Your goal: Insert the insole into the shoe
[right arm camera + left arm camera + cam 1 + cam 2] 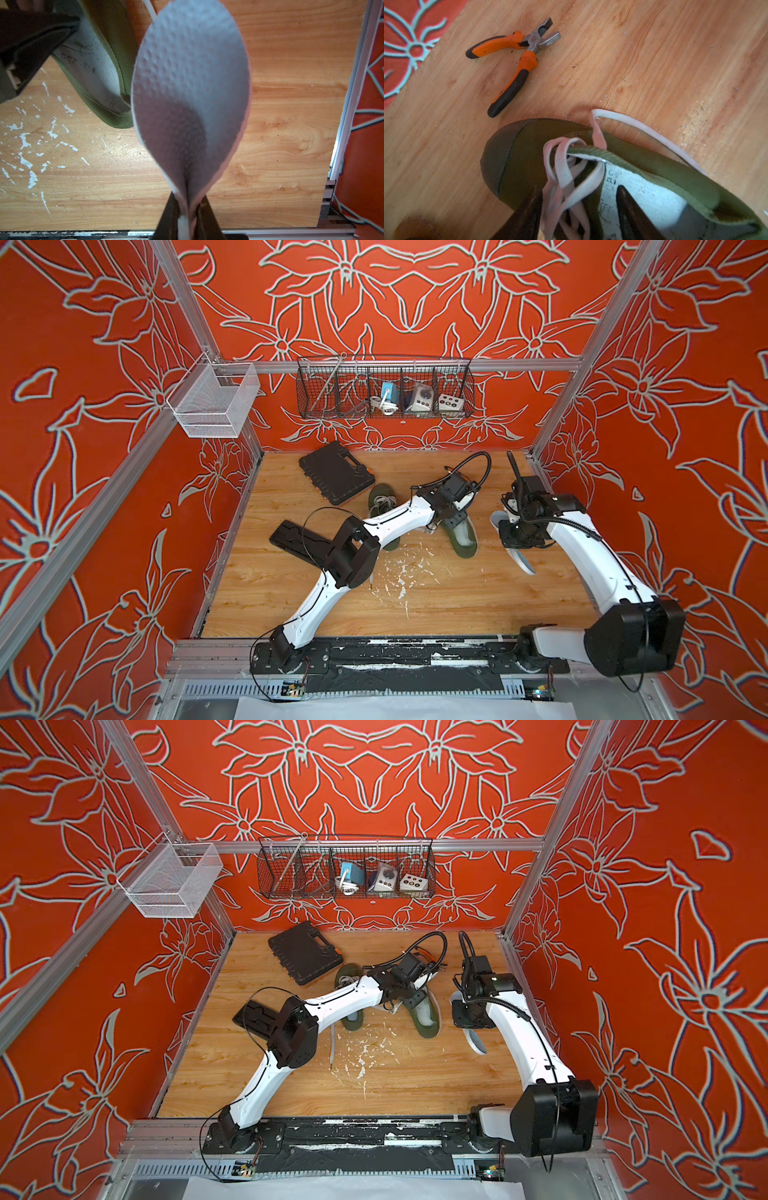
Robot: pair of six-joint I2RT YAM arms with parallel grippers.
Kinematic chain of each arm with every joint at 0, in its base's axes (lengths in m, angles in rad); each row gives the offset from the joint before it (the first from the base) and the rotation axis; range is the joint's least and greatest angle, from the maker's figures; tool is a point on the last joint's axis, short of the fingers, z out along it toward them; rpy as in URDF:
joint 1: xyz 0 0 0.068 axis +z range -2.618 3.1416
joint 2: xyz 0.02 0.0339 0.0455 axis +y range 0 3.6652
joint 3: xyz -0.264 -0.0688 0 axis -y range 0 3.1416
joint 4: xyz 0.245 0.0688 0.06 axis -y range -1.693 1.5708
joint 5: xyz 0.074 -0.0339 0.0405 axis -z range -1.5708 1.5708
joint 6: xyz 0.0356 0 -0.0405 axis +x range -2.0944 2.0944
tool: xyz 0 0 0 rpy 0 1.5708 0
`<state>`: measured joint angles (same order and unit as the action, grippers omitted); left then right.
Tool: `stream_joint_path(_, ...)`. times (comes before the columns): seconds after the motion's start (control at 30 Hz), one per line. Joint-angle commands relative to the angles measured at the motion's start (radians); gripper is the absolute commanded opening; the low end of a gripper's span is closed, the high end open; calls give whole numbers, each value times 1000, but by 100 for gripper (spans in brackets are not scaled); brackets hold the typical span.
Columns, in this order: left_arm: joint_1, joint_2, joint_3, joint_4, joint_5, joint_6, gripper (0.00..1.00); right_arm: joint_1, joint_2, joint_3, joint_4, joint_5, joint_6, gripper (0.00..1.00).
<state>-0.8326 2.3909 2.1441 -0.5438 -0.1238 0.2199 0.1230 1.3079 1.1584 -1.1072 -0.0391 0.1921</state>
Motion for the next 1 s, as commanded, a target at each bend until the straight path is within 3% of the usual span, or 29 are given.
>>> stream_joint_path(0.0, -9, 42, 56, -33, -75, 15, 52, -4, 7, 26, -20, -16, -16, 15)
stream_joint_path(0.3, 1, 53, 125, -82, -62, -34, 14, -3, 1, 24, -24, -21, -17, 12)
stream_joint_path(0.47, 13, 52, 163, -136, -25, -68, 2, -3, 3, 23, -27, -32, -25, 11)
stream_joint_path(0.7, 92, 11, 202, -212, 273, -266, 0, 7, 11, 23, -37, -71, -66, 8)
stream_joint_path(0.97, 163, -36, 111, -203, 540, -398, 0, 115, 44, 45, -63, -30, -127, 4)
